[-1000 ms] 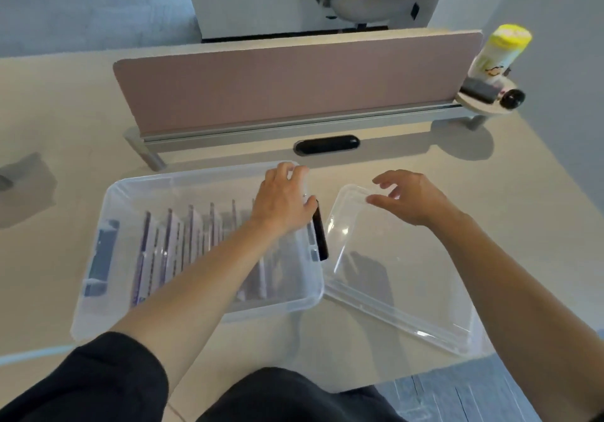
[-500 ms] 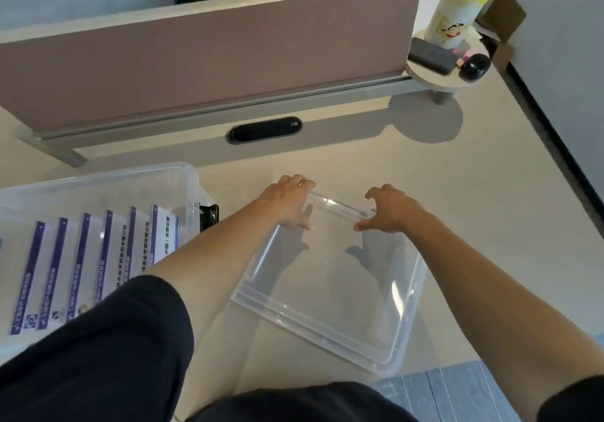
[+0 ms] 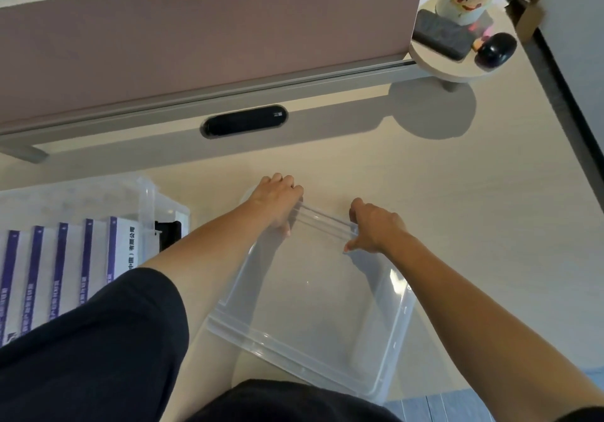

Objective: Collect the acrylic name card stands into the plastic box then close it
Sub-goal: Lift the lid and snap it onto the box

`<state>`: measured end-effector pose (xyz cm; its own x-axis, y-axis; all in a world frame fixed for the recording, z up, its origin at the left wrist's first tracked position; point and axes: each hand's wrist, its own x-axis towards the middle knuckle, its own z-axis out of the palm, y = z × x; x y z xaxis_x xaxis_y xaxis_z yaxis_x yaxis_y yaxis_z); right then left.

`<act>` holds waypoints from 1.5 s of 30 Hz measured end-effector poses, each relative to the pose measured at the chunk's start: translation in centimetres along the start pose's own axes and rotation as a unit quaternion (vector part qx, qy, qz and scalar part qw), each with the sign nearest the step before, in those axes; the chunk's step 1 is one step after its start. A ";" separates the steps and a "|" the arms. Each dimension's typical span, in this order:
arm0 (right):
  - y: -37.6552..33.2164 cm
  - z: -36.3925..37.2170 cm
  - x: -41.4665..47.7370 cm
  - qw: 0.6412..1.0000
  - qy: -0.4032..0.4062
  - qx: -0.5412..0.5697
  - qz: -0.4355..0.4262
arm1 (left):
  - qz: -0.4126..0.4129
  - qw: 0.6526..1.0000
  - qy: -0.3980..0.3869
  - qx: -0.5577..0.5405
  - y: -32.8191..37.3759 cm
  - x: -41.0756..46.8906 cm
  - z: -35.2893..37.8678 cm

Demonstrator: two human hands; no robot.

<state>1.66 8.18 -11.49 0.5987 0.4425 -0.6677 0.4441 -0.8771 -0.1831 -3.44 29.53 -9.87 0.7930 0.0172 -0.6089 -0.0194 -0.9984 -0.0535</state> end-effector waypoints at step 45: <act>-4.9 -1.3 -37.0 0.970 0.231 0.061 -0.039 | 0.213 0.917 0.205 -0.269 2.7 -31.7 -4.3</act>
<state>-21.85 -3.66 15.07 0.8138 0.5201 -0.2594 0.4343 -0.8408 -0.3231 -26.01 26.01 12.72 0.9474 -0.2925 -0.1297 -0.1650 -0.7940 0.5851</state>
